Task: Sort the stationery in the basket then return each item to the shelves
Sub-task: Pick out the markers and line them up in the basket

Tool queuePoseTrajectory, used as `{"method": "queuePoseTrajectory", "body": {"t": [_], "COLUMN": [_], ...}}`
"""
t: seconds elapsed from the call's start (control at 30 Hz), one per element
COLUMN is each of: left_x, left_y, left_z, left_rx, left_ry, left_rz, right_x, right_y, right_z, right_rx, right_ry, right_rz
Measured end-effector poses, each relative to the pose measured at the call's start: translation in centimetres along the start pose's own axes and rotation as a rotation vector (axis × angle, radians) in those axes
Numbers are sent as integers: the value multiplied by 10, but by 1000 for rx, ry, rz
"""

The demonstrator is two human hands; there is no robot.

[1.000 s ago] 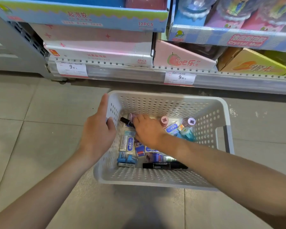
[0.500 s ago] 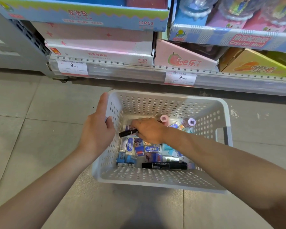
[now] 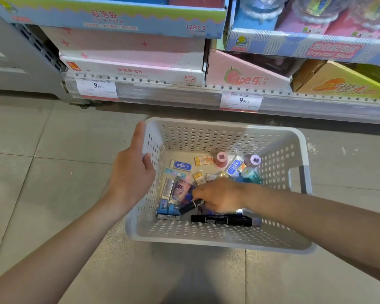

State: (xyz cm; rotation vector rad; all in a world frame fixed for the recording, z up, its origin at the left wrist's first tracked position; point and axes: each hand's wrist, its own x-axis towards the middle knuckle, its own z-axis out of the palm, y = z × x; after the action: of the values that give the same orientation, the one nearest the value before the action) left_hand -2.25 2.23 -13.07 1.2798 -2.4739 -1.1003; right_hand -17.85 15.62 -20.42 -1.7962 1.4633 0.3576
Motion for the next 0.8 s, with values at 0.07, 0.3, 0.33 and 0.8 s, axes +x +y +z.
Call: {"method": "queuePoseTrajectory", "body": {"t": [0.07, 0.3, 0.33, 0.8], "left_x": [-1, 0, 0, -2], "left_y": [1, 0, -1, -1], "left_z": [0, 1, 1, 0], "left_rx": [6, 4, 4, 41], "left_ry": [4, 26, 32, 25], "left_rz": [3, 13, 11, 64], "right_x": [-3, 15, 22, 22], "right_y": [-10, -3, 0, 3], "right_z": [4, -26, -31, 5], "right_rx": [-68, 66, 36, -18], "right_ry": [-51, 540, 556, 145], "right_rz": [-31, 133, 176, 285]}}
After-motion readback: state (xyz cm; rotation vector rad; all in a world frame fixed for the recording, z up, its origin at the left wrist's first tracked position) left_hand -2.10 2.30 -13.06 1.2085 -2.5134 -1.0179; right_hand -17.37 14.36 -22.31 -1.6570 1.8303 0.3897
